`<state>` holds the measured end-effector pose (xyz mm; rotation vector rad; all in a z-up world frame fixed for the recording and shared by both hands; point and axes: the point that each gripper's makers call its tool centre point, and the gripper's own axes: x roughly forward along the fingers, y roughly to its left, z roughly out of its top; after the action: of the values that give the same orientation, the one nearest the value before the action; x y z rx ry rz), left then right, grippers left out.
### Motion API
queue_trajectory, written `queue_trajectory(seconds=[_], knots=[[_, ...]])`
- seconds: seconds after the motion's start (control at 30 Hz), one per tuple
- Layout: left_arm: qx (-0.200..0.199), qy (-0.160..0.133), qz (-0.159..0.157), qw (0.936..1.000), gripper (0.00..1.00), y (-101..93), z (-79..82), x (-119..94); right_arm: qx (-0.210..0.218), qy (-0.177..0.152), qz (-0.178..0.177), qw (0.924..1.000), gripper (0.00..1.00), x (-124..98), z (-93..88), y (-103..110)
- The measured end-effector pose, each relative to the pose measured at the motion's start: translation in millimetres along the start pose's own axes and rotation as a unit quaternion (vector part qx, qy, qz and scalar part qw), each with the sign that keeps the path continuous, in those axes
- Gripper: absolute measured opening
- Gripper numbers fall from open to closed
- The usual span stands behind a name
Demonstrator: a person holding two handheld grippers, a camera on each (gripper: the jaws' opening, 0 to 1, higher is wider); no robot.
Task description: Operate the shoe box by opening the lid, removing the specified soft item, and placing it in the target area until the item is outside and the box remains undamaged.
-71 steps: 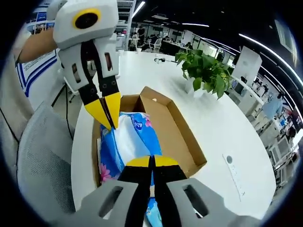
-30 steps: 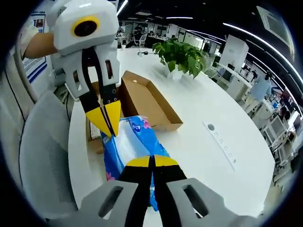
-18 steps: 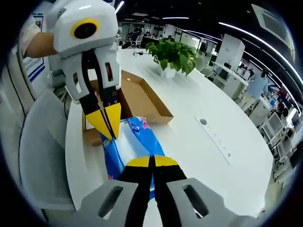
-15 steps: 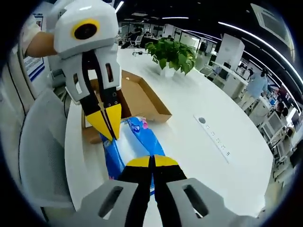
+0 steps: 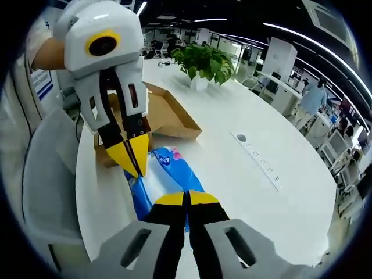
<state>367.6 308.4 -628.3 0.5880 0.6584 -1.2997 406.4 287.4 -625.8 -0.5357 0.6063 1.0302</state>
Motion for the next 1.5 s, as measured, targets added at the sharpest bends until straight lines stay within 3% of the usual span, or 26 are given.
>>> queue_trajectory(seconds=[0.4,0.83,1.5], knots=[[-0.008,-0.001,-0.008,0.9999,0.00,10.6,10.2,31,0.016,0.004,-0.002,0.9999,0.00,-1,-24.6,-24],[-0.012,-0.014,-0.027,0.9995,0.00,12.7,37.9,63,0.034,0.009,-0.012,0.9993,0.00,-17,-49.8,-49],[-0.008,-0.017,-0.061,0.9979,0.00,6.4,56.8,107,0.060,0.023,-0.022,0.9977,0.00,-28,-83.6,-62]])
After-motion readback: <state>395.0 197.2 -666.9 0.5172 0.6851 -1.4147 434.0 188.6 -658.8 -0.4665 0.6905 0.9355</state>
